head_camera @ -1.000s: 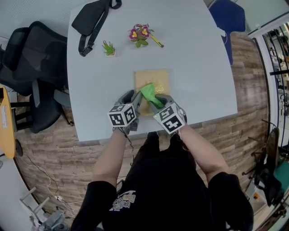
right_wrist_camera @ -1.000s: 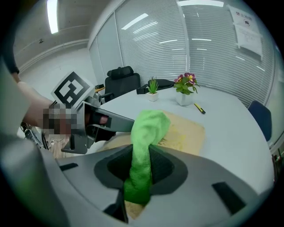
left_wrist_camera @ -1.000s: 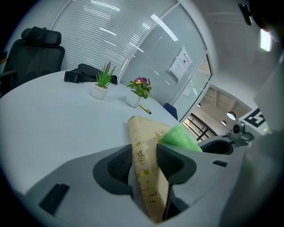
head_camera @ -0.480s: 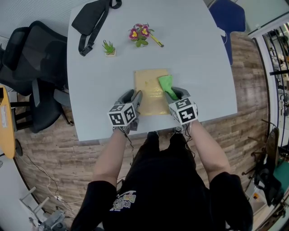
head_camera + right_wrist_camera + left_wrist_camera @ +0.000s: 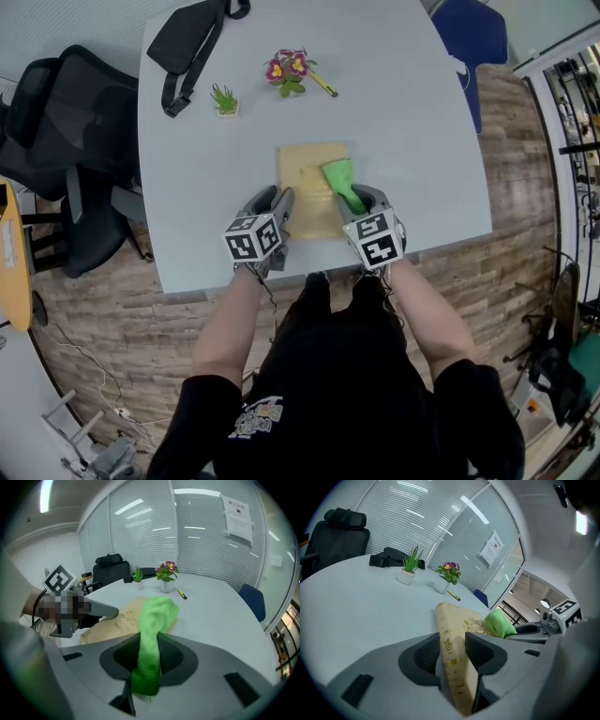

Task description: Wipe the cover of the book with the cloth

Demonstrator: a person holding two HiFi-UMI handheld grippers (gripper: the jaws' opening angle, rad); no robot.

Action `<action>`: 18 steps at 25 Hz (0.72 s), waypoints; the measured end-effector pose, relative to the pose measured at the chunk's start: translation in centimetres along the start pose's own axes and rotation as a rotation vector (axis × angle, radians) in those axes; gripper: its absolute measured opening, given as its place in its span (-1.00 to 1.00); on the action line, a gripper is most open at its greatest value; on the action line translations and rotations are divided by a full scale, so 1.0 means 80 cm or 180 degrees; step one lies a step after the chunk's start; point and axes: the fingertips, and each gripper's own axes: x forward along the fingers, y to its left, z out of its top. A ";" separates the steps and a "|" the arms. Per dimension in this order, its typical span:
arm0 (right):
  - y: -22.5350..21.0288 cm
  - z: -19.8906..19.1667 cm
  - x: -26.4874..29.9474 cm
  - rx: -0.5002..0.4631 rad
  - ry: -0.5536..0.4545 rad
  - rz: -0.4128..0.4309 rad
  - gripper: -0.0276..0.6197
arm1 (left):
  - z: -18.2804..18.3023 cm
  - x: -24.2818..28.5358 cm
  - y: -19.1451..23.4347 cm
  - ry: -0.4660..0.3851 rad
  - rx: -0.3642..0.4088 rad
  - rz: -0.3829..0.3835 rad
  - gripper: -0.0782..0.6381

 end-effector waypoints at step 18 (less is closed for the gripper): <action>0.129 -0.009 -0.004 -0.0372 0.0094 0.0692 -0.61 | -0.001 0.000 0.000 0.0005 -0.0043 -0.0029 -0.32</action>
